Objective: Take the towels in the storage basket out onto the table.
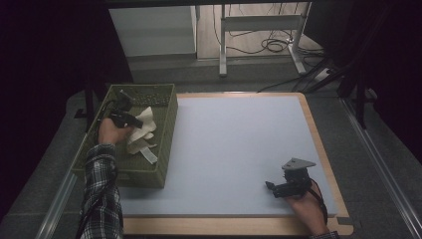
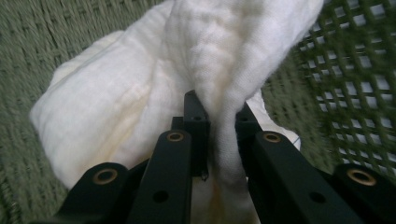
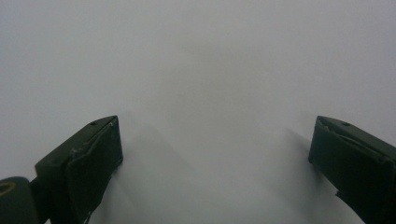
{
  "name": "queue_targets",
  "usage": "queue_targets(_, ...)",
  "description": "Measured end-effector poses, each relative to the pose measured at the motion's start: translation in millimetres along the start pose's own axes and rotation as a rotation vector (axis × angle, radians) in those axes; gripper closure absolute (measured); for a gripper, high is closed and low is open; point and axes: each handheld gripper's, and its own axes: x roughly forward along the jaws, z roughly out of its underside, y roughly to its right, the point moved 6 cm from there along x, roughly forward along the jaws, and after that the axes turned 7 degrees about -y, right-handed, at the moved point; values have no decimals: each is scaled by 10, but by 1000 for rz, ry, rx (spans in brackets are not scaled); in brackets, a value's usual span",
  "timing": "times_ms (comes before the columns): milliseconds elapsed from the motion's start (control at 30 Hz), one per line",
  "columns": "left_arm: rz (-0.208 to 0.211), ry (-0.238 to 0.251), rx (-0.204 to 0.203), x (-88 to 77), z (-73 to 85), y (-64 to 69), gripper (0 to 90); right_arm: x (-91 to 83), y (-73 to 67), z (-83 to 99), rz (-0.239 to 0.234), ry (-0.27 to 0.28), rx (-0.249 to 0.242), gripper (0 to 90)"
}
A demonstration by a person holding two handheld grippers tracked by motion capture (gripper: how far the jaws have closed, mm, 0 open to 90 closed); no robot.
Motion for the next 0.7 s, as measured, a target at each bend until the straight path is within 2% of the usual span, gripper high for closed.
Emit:
queue_targets(133,-21,18,-4,-79,22,-22,806,0,0,0,1,0,0,28)
queue_targets(167,-94,-29,2,-52,78,-80,803,0,0,0,1,0,0,28)
queue_targets(200,-116,-56,5,-19,113,-112,796,0,0,0,1,0,0,28)
queue_targets(267,-134,-93,-8,63,186,-153,770,0,0,0,1,0,0,28)
queue_targets(300,-129,-116,-13,109,222,-168,742,0,0,0,1,0,0,28)
queue_targets(367,-142,-154,-20,197,283,-189,641,0,0,0,0,0,0,28)
queue_targets(433,-140,-194,-33,288,333,-197,496,0,0,0,0,0,0,28)
queue_targets(500,-139,-231,-57,379,372,-205,337,0,0,0,1,0,0,28)
queue_targets(533,-145,-272,-62,418,400,-221,256,0,0,0,1,0,0,28)
queue_targets(567,-139,-301,-83,459,427,-226,190,0,0,0,1,0,0,28)
queue_targets(600,-134,-307,-95,470,437,-232,156,0,0,0,1,0,0,28)
queue_targets(633,-133,-297,-106,462,438,-228,170,0,0,0,1,0,0,28)
queue_targets(667,-133,-297,-106,462,438,-228,224,0,0,0,1,0,0,28)
queue_targets(700,-151,-300,-84,421,455,-212,310,0,0,0,1,0,0,28)
